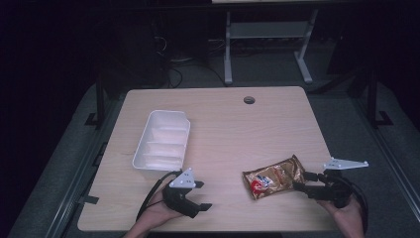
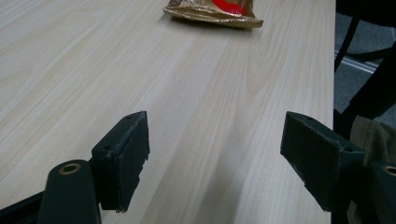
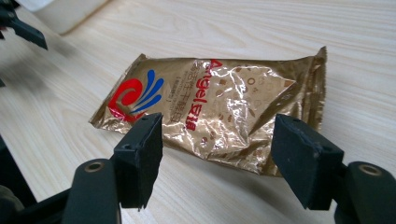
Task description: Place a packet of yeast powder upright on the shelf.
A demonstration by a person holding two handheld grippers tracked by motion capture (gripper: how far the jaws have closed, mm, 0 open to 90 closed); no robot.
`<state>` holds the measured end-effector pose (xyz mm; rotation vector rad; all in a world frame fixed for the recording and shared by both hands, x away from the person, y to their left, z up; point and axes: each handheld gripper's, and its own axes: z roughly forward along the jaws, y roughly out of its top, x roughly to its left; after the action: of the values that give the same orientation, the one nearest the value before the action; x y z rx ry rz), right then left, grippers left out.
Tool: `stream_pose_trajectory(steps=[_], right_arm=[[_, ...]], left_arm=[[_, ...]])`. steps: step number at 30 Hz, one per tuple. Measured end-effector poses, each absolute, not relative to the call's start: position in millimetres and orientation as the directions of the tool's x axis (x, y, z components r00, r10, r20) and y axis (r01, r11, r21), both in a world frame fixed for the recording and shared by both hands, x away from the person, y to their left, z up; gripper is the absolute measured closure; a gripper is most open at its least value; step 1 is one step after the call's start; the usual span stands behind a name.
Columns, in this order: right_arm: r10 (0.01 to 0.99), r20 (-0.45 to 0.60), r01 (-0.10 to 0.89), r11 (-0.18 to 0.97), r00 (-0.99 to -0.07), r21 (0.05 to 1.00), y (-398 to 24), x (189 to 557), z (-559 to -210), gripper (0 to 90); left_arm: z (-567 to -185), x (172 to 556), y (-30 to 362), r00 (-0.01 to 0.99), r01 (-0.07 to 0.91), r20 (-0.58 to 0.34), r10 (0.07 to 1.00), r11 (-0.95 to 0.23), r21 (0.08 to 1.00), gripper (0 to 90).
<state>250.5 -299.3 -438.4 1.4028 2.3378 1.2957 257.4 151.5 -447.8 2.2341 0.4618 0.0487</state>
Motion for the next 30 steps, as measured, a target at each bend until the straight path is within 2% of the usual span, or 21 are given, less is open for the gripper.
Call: stream_pose_trajectory(steps=[7, 12, 18, 22, 23, 30], right_arm=[[0.799, 0.308, 0.668, 0.150, -0.516, 0.729, -313.6, 249.3, -434.5, 30.9], [0.809, 0.335, 0.677, 0.102, -0.483, 0.729, -324.2, 250.3, -434.7, 29.2], [0.815, 0.356, 0.680, 0.063, -0.458, 0.730, -335.7, 251.5, -434.2, 29.6], [0.813, 0.368, 0.681, 0.048, -0.452, 0.731, -339.7, 252.9, -435.0, 29.0], [0.810, 0.382, 0.685, 0.034, -0.446, 0.728, -342.3, 254.6, -436.1, 28.8], [0.806, 0.398, 0.697, 0.025, -0.438, 0.717, -344.4, 259.0, -438.8, 28.5]], left_arm=[[-440.4, 259.5, 139.0, 0.933, 0.305, -0.106, 0.345, -0.599, 0.740, 29.3], [-435.7, 266.6, 118.0, 0.941, 0.284, -0.084, 0.327, -0.633, 0.720, 38.4], [-434.3, 277.3, 97.2, 0.946, 0.290, -0.102, 0.308, -0.664, 0.689, 49.0], [-431.1, 285.8, 81.7, 0.951, 0.282, -0.103, 0.292, -0.681, 0.676, 53.1], [-429.2, 289.7, 73.8, 0.952, 0.279, -0.099, 0.290, -0.687, 0.671, 56.8], [-425.5, 303.2, 45.1, 0.961, 0.257, -0.096, 0.261, -0.706, 0.660, 69.3]])
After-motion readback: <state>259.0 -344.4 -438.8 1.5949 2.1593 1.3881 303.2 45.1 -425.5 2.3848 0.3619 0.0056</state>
